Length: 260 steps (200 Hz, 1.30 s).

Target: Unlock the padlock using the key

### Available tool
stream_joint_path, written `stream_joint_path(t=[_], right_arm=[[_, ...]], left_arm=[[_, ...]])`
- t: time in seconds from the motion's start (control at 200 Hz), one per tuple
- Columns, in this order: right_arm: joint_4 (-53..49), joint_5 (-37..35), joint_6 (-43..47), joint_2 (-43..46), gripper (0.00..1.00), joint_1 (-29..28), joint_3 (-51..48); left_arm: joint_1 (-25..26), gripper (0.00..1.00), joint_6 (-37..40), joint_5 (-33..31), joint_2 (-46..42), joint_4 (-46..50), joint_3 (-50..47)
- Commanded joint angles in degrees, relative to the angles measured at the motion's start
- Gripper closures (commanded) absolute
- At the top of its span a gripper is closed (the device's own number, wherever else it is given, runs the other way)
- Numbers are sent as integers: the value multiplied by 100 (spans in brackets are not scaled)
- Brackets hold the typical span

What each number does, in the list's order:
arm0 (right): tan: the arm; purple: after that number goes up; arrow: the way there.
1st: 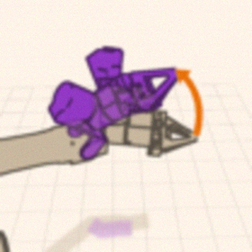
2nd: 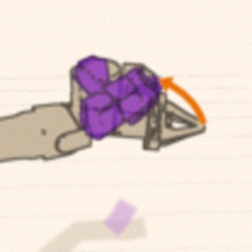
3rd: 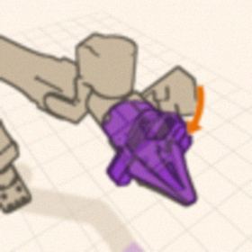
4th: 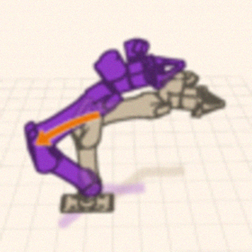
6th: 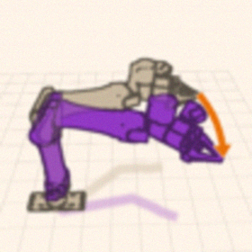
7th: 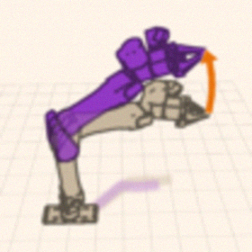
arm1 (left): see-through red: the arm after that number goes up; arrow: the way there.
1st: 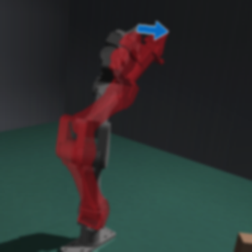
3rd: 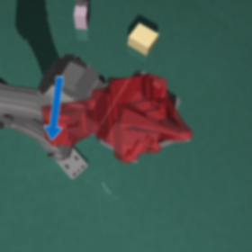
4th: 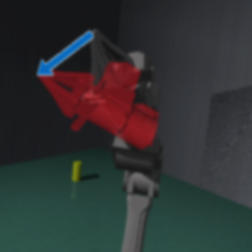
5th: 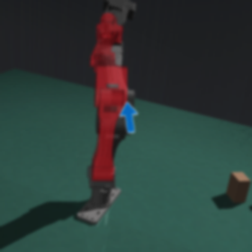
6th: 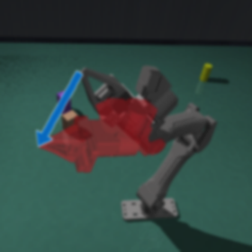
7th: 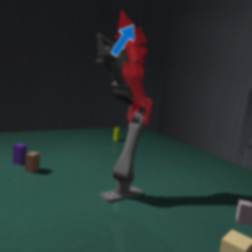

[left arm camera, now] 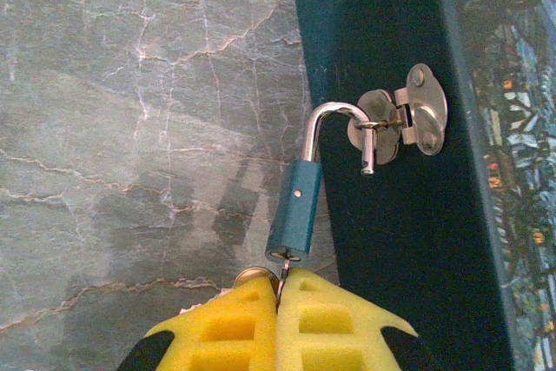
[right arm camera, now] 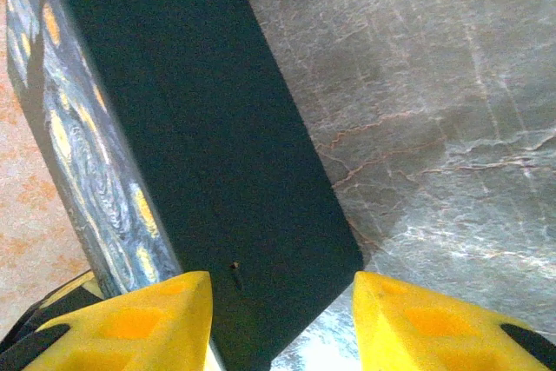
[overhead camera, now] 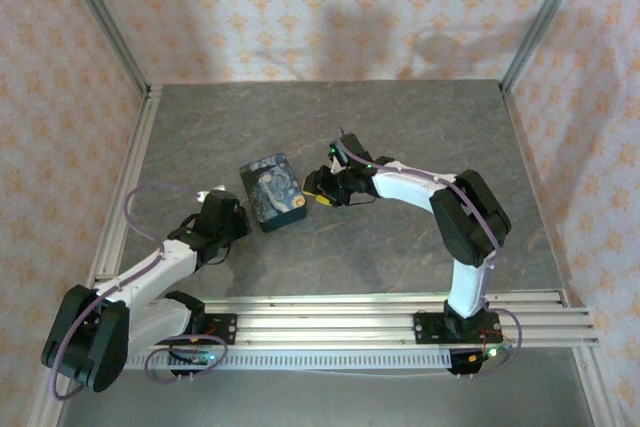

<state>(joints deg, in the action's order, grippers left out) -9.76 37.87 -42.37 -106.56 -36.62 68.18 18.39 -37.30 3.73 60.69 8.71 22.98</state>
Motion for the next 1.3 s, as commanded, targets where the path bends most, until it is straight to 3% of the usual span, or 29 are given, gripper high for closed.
stream_joint_path(t=[0.0, 0.53, 1.296], right_arm=[[-49, -234, 96, 282, 53, -47, -122], [83, -333, 33, 426, 54, -47, -147], [274, -263, 2, 496, 54, -20, -358]], left_arm=[[49, 100, -57, -245, 57, -136, 130], [228, 100, -666, -856, -637, -69, -165], [257, 100, -612, -847, -45, -106, -48]])
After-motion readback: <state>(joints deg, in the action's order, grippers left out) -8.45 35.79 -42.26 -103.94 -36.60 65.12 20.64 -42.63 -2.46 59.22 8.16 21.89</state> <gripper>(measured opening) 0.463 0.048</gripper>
